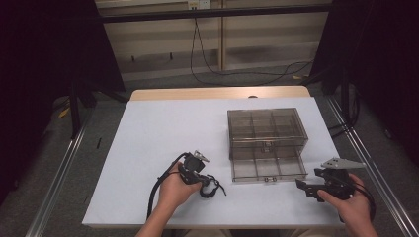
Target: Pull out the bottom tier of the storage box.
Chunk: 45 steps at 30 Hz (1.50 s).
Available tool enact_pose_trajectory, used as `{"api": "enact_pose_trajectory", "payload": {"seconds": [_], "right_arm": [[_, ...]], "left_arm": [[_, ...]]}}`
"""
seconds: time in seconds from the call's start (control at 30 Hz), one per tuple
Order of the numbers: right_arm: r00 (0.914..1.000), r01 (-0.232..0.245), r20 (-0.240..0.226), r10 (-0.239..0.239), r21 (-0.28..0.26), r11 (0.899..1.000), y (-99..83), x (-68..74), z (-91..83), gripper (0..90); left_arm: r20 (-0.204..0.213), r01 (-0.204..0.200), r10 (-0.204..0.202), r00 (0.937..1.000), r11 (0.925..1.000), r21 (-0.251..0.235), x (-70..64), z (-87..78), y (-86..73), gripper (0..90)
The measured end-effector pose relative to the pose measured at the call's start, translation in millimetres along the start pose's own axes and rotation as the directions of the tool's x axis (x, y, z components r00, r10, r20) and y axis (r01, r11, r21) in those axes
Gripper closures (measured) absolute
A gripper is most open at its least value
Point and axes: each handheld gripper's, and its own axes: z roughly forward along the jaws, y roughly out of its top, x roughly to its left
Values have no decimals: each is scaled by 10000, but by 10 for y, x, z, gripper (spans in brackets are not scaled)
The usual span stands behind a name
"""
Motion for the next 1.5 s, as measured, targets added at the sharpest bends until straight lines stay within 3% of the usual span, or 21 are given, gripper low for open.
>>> {"api": "enact_pose_trajectory", "payload": {"seconds": [0.1,0.17,0.23,0.4,0.6,0.97,1.5], "right_arm": [[10000,10,-6,-10,-11,10000,-2,-5,4,171],[10000,21,8,-21,9,10000,-6,-5,8,171],[10000,28,32,-28,5,10000,-7,-6,10,171],[10000,41,40,-41,43,10000,-3,4,12,171],[10000,-5,67,4,54,10000,-5,1,7,171],[10000,2,39,-2,-28,10000,-1,-9,10,148],[10000,23,5,-23,18,10000,27,10,40,92]], "left_arm": [[40,-4,4,10000,10000,45,-10,4,28,828],[-154,-21,22,9999,9999,112,-27,-4,26,737],[2,-5,5,10000,9998,204,-27,-18,14,722],[135,-57,49,9999,9985,539,-22,-22,-1,788],[6,80,-80,10000,9981,607,-18,-17,21,844],[285,241,-249,9993,9994,256,-29,-97,102,847],[403,498,-509,9979,9984,262,-25,-148,187,846]]}}
